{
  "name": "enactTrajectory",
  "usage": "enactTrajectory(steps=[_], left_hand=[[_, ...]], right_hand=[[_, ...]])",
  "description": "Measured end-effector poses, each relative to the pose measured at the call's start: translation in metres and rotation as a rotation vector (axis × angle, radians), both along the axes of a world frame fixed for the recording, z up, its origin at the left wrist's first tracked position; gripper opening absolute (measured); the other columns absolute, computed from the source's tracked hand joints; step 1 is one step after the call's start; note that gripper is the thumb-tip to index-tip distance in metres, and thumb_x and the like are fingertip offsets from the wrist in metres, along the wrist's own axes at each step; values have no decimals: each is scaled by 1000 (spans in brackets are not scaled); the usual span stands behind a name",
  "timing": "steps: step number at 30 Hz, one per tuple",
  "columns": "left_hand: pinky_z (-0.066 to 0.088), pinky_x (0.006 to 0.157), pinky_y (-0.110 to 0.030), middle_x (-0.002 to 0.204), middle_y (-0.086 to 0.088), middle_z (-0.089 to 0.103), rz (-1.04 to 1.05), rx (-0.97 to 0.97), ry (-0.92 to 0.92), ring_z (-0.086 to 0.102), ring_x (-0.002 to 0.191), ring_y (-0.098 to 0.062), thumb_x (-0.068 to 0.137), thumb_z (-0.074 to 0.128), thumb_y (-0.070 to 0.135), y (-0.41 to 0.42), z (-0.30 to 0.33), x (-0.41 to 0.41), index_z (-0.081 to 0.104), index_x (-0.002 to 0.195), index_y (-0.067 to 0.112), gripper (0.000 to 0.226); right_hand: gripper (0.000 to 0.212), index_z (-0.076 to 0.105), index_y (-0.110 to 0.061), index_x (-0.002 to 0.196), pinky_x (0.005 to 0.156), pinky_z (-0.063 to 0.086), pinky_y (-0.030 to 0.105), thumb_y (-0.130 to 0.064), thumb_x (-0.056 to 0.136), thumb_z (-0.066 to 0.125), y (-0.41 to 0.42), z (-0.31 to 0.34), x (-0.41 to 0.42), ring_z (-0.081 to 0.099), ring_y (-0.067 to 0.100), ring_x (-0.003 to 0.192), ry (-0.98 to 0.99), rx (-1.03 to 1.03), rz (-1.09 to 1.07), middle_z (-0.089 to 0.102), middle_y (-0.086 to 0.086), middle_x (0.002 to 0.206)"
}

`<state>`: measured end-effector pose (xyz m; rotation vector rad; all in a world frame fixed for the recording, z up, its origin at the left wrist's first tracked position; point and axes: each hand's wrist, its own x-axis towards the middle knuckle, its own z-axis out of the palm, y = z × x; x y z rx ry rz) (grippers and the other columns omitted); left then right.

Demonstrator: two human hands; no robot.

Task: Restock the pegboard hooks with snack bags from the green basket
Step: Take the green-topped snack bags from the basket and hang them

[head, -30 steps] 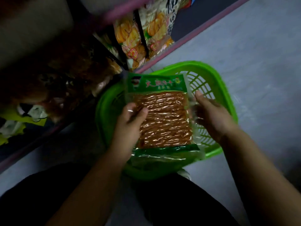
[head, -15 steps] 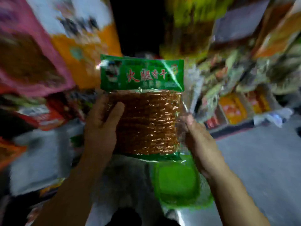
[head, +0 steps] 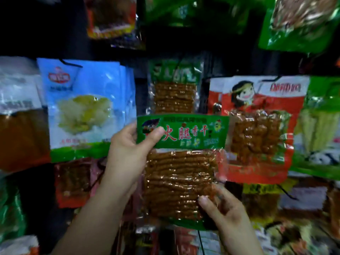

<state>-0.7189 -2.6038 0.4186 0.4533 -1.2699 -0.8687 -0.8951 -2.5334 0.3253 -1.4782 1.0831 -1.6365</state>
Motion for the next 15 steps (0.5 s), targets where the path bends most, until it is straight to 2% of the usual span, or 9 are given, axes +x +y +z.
enactTrajectory(steps=[3,6,8,10,12,15], left_hand=[[55,64,-22,79,10,74,30,-165,-72,70,74,-6,64,74,23,-15,39,16,70,75,29,14],[53,63,-16,80,15,72,142,-329,-256,67,76,1,73,77,14,-26,78,33,64,83,35,27],[50,66,-9,78,16,70,264,-392,-446,64,80,8,71,80,26,-29,97,36,64,83,41,26],[41,61,-1,73,23,65,356,-418,-610,59,75,15,66,81,39,-30,109,31,64,74,44,20],[44,59,-11,72,18,66,349,-425,-637,61,71,5,66,79,42,-30,117,23,64,69,39,16],[48,68,-28,76,10,65,331,-490,-610,62,74,-7,76,75,34,-32,128,13,62,68,33,15]], right_hand=[[31,72,-37,98,71,53,15,-33,67,68,-14,28,6,72,10,88,14,-56,7,77,-1,93],[27,72,-37,94,71,56,19,-38,68,67,-21,48,12,73,13,88,44,-88,0,76,-2,94],[27,73,-33,92,69,55,16,-40,67,66,-24,57,15,72,9,86,58,-122,-44,76,-5,92],[27,72,-26,93,68,53,12,-36,69,66,-29,63,17,72,7,85,57,-159,-95,76,-7,91],[27,71,-23,94,66,52,11,-33,71,65,-33,70,19,71,6,83,60,-179,-123,76,-8,89],[26,70,-17,95,67,54,13,-29,72,65,-39,82,18,72,9,84,50,-201,-128,77,-3,89]])
